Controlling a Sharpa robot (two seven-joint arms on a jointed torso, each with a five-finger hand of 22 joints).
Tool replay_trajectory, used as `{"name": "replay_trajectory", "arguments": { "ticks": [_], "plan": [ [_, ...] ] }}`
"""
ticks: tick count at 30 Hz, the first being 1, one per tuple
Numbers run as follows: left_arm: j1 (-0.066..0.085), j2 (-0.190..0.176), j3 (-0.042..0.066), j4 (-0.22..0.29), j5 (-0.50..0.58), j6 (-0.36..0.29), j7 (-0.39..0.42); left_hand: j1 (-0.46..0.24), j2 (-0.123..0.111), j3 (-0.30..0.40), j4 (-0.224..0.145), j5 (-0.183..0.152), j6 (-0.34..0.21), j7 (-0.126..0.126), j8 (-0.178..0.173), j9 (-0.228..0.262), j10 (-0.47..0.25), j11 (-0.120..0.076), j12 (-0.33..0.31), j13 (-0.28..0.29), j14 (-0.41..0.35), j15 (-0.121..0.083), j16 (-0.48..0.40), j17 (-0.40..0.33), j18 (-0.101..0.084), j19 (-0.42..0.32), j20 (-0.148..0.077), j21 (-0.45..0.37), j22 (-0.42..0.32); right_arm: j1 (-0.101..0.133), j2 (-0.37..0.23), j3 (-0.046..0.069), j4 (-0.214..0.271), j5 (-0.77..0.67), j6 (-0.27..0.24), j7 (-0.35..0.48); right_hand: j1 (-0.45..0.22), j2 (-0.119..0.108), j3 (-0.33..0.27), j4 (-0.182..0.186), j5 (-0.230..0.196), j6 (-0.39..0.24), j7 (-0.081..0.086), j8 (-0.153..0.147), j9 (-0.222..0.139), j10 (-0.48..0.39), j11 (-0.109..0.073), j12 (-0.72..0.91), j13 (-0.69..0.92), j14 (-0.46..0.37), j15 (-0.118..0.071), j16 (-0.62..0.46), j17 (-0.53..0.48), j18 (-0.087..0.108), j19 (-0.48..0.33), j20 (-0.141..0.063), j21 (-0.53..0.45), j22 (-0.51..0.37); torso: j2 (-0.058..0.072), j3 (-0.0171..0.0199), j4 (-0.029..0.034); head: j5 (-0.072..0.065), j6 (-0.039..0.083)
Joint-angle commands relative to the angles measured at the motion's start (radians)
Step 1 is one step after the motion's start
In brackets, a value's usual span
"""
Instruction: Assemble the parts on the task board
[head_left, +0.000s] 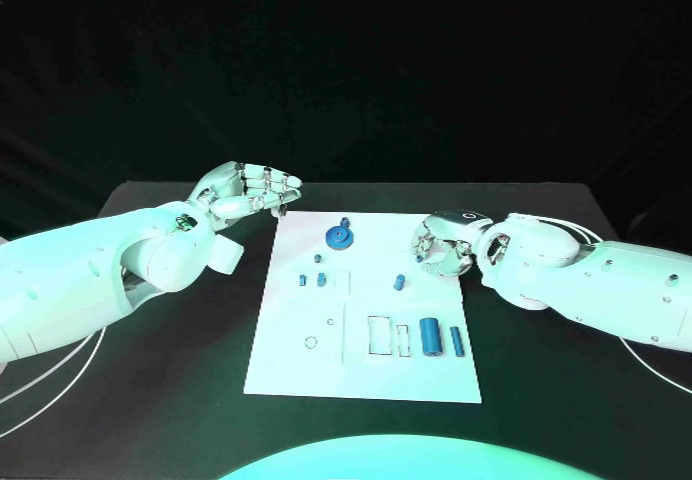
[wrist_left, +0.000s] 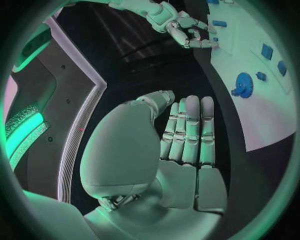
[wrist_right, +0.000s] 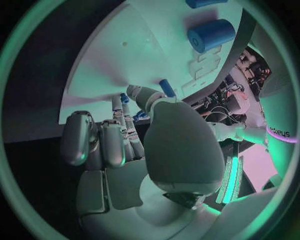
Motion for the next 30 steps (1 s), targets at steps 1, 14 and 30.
{"name": "replay_trajectory", "arguments": {
  "ticks": [1, 14, 30],
  "plan": [
    [0.001, 0.0, 0.001, 0.006, 0.04, 0.012, 0.031, 0.001, 0.008, -0.001, -0.007, -0.001, 0.005, 0.0, 0.007, 0.001, 0.003, -0.003, 0.005, 0.002, 0.002, -0.008, -0.005, -0.001, 0.014, 0.003, -0.007, -0.005, -0.001, -0.009, 0.009, -0.003, -0.003, -0.023, 0.03, -0.005, -0.008, 0.007, 0.013, 0.0, 0.003, 0.013, -0.003, 0.004, 0.003, 0.014, -0.003, -0.005, -0.002, 0.076, -0.001, 0.009, 0.058, -0.012, 0.008, -0.001, 0.011, 0.051, 0.0, 0.0009, -0.0009, 0.001, 0.0],
    [0.001, -0.004, 0.001, 0.013, 0.043, 0.006, 0.026, 0.001, 0.01, -0.001, -0.008, -0.001, 0.005, 0.0, 0.007, 0.002, 0.002, -0.003, 0.007, 0.003, 0.002, -0.009, -0.005, -0.001, 0.014, 0.003, -0.007, -0.005, -0.001, -0.026, 0.044, -0.004, -0.027, -0.038, -0.003, -0.037, -0.022, 0.037, 0.077, 0.012, -0.036, 0.047, -0.012, 0.014, 0.016, 0.049, -0.012, -0.012, -0.013, 0.074, -0.009, 0.024, 0.052, -0.015, 0.01, -0.004, 0.036, 0.074, 0.002, 0.0016, -0.0007, 0.005, -0.001],
    [0.001, -0.013, 0.0, 0.022, 0.042, 0.002, 0.019, 0.002, 0.013, -0.001, -0.009, -0.001, 0.005, 0.001, 0.007, 0.002, 0.001, -0.003, 0.01, 0.004, 0.003, -0.009, -0.005, -0.002, 0.014, 0.004, -0.008, -0.005, -0.001, -0.032, 0.053, -0.008, -0.017, -0.115, 0.045, -0.1, -0.002, 0.073, 0.113, -0.039, -0.03, 0.107, -0.034, 0.054, 0.051, 0.127, -0.038, -0.009, -0.006, 0.072, -0.032, 0.04, 0.044, -0.027, 0.031, -0.019, 0.105, 0.121, 0.0, 0.0009, -0.0016, 0.007, -0.01]
  ]
}}
